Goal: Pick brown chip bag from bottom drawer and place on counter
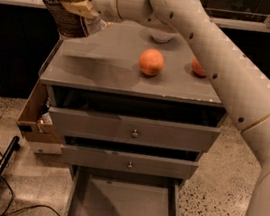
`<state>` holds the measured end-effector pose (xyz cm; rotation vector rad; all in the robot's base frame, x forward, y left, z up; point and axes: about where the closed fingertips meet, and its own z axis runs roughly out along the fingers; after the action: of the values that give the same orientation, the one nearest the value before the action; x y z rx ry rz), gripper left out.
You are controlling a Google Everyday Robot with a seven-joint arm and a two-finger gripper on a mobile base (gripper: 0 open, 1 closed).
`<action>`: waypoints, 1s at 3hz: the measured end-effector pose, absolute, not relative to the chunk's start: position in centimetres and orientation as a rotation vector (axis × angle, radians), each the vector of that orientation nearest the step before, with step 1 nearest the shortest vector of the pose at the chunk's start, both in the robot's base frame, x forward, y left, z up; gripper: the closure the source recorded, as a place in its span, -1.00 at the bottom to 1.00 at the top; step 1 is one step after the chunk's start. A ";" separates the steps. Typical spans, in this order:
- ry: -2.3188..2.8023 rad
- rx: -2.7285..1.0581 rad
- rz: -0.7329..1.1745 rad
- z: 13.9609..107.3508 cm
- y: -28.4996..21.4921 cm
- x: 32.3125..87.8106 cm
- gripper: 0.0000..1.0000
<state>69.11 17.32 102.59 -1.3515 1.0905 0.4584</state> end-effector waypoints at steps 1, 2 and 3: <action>1.152 -1.330 0.414 99.8 15.1 70.7 1.00; 1.219 -1.339 0.421 97.0 13.0 70.8 1.00; 1.268 -1.369 0.474 95.2 11.6 70.4 1.00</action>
Offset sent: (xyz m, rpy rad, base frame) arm 0.0187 -0.0752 -0.0897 -0.0959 0.1358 -0.1102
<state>70.39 11.65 95.20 -1.3686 1.2680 0.4737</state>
